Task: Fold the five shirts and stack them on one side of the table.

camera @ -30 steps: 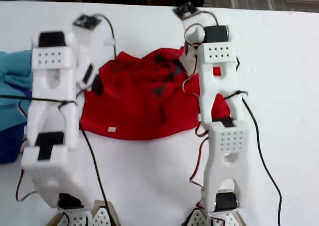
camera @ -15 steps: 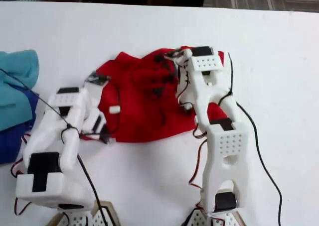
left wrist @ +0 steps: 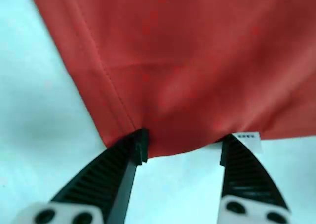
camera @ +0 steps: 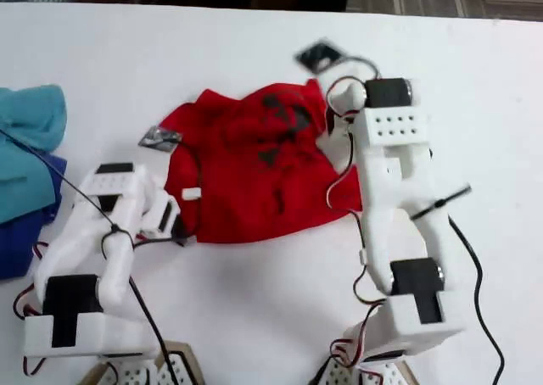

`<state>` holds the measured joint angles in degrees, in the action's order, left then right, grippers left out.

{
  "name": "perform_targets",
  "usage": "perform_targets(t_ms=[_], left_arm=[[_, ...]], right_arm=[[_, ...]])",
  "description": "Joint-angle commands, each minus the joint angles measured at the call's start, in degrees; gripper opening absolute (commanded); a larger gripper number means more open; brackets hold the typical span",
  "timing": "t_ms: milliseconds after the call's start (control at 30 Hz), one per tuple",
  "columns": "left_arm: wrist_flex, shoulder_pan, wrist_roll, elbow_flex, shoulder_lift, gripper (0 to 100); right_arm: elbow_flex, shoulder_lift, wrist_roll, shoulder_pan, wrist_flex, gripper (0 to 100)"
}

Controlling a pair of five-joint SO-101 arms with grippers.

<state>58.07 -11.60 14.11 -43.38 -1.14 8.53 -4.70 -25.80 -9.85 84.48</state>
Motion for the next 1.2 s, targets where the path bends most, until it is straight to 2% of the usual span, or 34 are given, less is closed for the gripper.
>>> perform_targets(t_ms=[0,233,467,600,800,1167], left_arm=[[-1.58,0.35,-1.93,-0.13,-0.18,25],[-1.67,0.35,-1.85,-0.22,-0.18,22],[-1.67,0.35,-1.76,-0.22,-0.09,22],[-1.67,0.35,-1.76,-0.22,-0.09,22],[-1.67,0.35,-1.76,-0.04,0.0,22],[-1.76,0.35,-1.76,-0.13,0.0,22]], right_arm=[[0.44,-3.03,6.07,-0.57,-8.48,23.7],[0.97,-21.85,6.33,-0.48,-8.4,23.7],[0.62,-20.09,5.8,-0.48,3.03,23.7],[0.53,-16.84,1.49,-0.48,7.16,23.8],[0.53,-14.11,1.05,0.13,1.01,23.9],[0.88,-23.52,0.7,1.19,-4.88,23.8]])
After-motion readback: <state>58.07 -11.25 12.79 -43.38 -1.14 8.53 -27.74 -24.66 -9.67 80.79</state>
